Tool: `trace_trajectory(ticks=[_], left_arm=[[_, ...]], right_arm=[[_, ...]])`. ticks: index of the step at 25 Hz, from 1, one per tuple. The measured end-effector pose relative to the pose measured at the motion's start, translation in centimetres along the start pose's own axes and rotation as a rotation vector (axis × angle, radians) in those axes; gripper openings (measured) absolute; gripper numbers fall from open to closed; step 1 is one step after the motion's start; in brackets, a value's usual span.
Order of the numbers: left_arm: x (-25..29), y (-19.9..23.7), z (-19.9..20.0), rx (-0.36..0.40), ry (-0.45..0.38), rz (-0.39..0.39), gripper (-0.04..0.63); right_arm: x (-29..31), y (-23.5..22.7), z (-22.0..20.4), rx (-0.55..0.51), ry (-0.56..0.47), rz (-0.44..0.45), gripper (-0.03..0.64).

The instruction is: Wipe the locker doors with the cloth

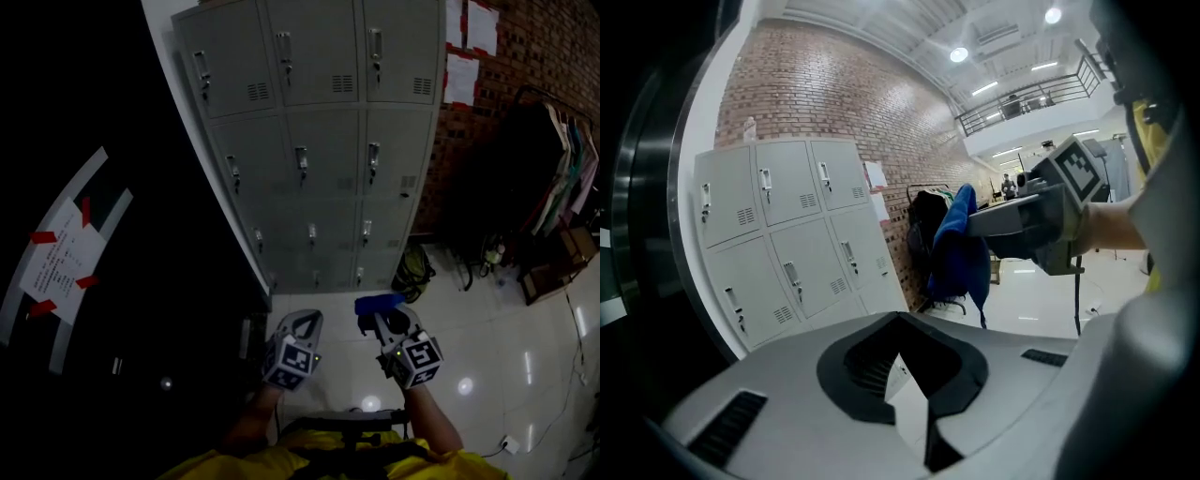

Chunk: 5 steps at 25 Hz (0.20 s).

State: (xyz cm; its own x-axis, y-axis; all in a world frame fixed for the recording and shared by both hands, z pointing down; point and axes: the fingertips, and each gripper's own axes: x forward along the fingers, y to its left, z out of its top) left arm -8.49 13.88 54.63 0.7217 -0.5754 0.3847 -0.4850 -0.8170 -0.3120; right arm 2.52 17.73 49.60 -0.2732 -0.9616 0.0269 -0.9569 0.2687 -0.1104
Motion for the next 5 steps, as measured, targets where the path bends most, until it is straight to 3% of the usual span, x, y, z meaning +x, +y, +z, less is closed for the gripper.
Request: trace_trajectory(ticks=[5], left_arm=[[-0.67,-0.48,-0.23,-0.009,-0.003,-0.028,0.002]], right_arm=[[-0.19,1.27,-0.91,0.014,0.026,0.016,0.066]])
